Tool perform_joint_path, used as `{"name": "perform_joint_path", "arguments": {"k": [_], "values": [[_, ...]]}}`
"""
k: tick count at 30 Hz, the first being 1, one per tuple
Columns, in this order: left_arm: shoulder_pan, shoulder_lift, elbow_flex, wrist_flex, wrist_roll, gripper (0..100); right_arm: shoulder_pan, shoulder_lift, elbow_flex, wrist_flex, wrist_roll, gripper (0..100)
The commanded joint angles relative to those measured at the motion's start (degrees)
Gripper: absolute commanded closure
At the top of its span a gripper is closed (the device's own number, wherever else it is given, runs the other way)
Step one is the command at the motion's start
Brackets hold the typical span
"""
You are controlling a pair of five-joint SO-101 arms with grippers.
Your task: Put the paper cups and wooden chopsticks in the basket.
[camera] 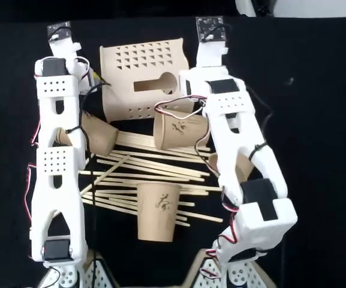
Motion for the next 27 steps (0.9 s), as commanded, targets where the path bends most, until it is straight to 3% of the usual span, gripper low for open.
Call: {"name": "perform_joint_path", "arguments": {"k": [1, 13, 18, 23, 27], "values": [[0.6, -1.5, -1.9, 0.1, 0.4, 74, -0.9, -0.5, -0.7, -1.4, -0.4, 69.8], [11.7, -5.0, -1.8, 4.8, -0.1, 74, -0.5, -0.4, -0.5, -1.1, -0.3, 69.8], [10.4, -5.1, -1.8, 5.0, -0.1, 74, -0.4, 0.5, -0.7, -1.5, 5.3, 69.8], [8.5, -5.1, -1.8, 5.1, -0.1, 74, 4.9, 5.3, -6.6, -0.5, 8.4, 69.8], [8.3, -5.1, -1.8, 5.1, -0.1, 74, 4.6, 13.2, -15.9, 7.0, 10.9, 69.8]]}}
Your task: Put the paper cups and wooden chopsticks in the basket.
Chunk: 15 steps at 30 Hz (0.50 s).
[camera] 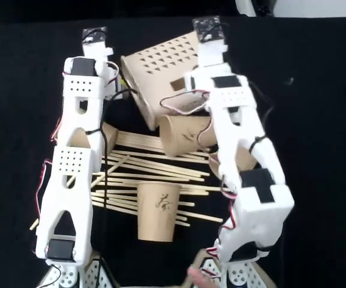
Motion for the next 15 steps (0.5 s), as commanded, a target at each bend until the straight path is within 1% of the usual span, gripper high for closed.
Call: {"name": "perform_joint_path", "arguments": {"k": [1, 6, 11, 15], "values": [[-0.6, -4.8, -1.8, 0.4, -0.4, 74, 1.1, 5.6, -10.2, 6.7, 3.1, 69.8], [-0.7, -4.8, -1.8, 1.6, -0.4, 74, 1.3, 13.8, -25.7, 16.8, 3.4, 69.8], [-0.9, -4.8, -1.8, 1.5, -0.4, 74, 3.6, 16.6, -38.2, 24.3, 4.0, 69.8], [-0.9, -4.8, -1.8, 1.4, -0.4, 74, 4.7, 16.9, -42.7, 28.0, 10.3, 69.8]]}}
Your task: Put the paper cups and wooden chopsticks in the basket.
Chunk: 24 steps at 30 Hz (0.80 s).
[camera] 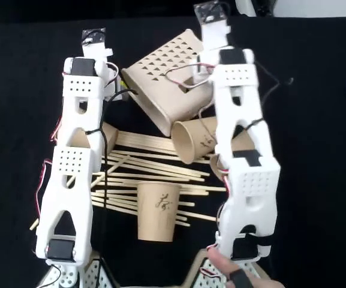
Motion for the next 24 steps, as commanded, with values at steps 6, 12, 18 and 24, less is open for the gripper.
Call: {"name": "perform_joint_path", "arguments": {"k": [6, 12, 18, 24], "values": [[-0.7, -4.8, -1.8, 0.2, -0.4, 74, 1.5, 1.6, -4.4, 3.0, 17.9, 69.8], [-0.8, -4.8, -1.8, 0.4, -0.4, 74, 1.0, 9.2, -8.8, 1.4, 18.3, 69.9], [-0.8, -4.8, -1.8, 0.4, -0.4, 74, 4.4, 14.7, -19.3, 1.8, 18.2, 89.3], [-0.8, -4.8, -1.8, 0.2, -0.4, 74, 5.9, 15.8, -29.3, 7.6, 15.3, 97.6]]}}
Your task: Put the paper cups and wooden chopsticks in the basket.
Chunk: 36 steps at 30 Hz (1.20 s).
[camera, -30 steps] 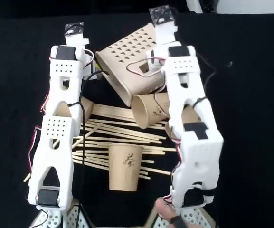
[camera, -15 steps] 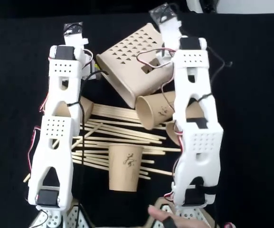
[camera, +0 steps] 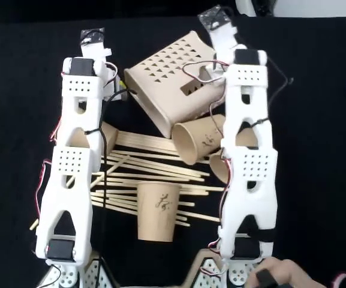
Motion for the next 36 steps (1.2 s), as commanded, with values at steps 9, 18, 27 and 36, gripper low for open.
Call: {"name": "perform_joint_path", "arguments": {"k": [9, 18, 27, 36], "values": [[-0.6, -4.8, -1.8, 0.3, -0.4, 74, 0.6, -1.6, -22.2, 12.4, -1.6, 98.8], [-0.7, -4.8, -1.8, 0.3, -0.4, 74, -4.0, -3.9, -32.7, 21.8, 4.7, 98.8], [-5.0, -4.8, -1.8, 0.3, 0.2, 74, -11.5, -6.8, -33.2, 28.0, 1.3, 98.7], [-5.5, -5.4, -1.8, 0.4, 0.2, 74, -11.5, -7.0, -33.1, 28.4, -5.7, 96.3]]}}
